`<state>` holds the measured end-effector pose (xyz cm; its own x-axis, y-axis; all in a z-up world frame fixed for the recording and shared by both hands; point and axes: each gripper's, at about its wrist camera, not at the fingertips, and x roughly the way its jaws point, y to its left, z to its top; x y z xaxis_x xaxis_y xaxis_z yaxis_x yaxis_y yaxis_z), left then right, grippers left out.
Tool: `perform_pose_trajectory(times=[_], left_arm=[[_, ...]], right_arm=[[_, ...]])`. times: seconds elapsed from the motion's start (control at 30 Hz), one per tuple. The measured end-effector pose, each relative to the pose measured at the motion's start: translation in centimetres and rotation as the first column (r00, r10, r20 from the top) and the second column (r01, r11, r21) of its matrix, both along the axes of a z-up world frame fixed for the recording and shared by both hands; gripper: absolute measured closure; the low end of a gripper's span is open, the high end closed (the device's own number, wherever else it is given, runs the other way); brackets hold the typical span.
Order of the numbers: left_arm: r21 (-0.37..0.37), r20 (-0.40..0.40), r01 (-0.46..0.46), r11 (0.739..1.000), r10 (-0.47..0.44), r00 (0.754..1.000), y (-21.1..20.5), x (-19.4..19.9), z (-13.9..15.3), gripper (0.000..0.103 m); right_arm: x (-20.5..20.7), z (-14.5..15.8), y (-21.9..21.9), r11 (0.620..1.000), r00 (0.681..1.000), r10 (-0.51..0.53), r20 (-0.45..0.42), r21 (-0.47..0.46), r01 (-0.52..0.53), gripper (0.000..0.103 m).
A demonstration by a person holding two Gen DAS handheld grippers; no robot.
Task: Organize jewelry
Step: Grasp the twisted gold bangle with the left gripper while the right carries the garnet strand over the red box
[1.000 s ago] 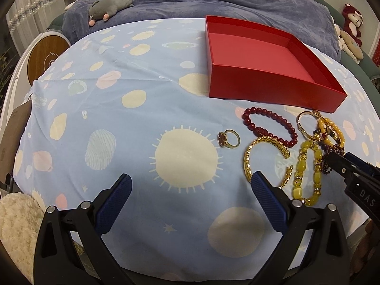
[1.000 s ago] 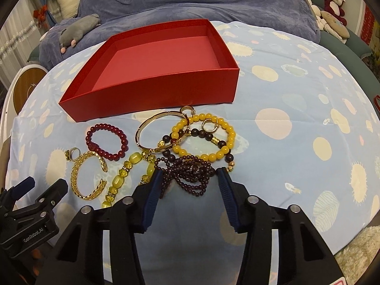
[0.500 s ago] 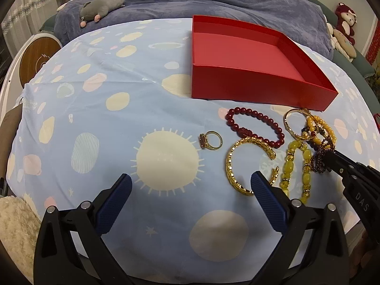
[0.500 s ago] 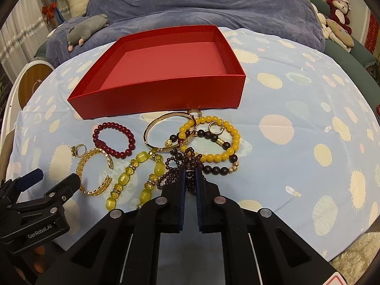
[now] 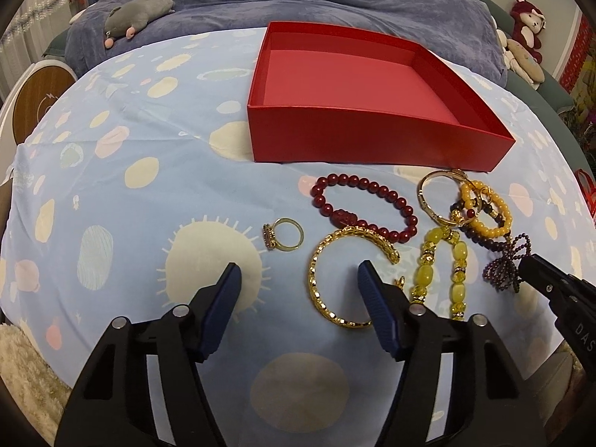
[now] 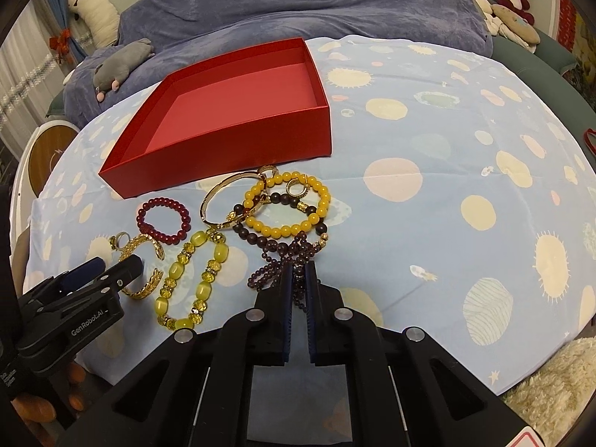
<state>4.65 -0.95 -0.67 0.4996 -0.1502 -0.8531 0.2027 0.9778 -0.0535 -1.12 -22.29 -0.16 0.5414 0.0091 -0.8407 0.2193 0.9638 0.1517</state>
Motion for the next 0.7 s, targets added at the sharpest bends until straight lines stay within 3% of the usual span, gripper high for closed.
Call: perform_pose_trajectory(times=[0.13,0.3,0.7], left_arm=[[-0.007,0.007,0.021,1.0,-0.021,1.0,-0.2,-0.1,0.1,0.06],[-0.043,0.003,0.055,0.998,-0.055,0.998,-0.3,-0.1,0.2,0.095],[-0.069,0.036,0.084,0.994,-0.081,0.996,0.0,-1.0,2.5,0.099]], right_arm=[[0.0,-0.2,0.1,1.0,1.0,0.003,-0.005,0.019,-0.003,0.097],[0.0,-0.3,0.2,1.0,1.0,0.005,-0.009,0.027,-0.005,0.097],[-1.0,1.6,0.7,0.998,0.999,0.037,0.024,0.042,-0.038,0.097]])
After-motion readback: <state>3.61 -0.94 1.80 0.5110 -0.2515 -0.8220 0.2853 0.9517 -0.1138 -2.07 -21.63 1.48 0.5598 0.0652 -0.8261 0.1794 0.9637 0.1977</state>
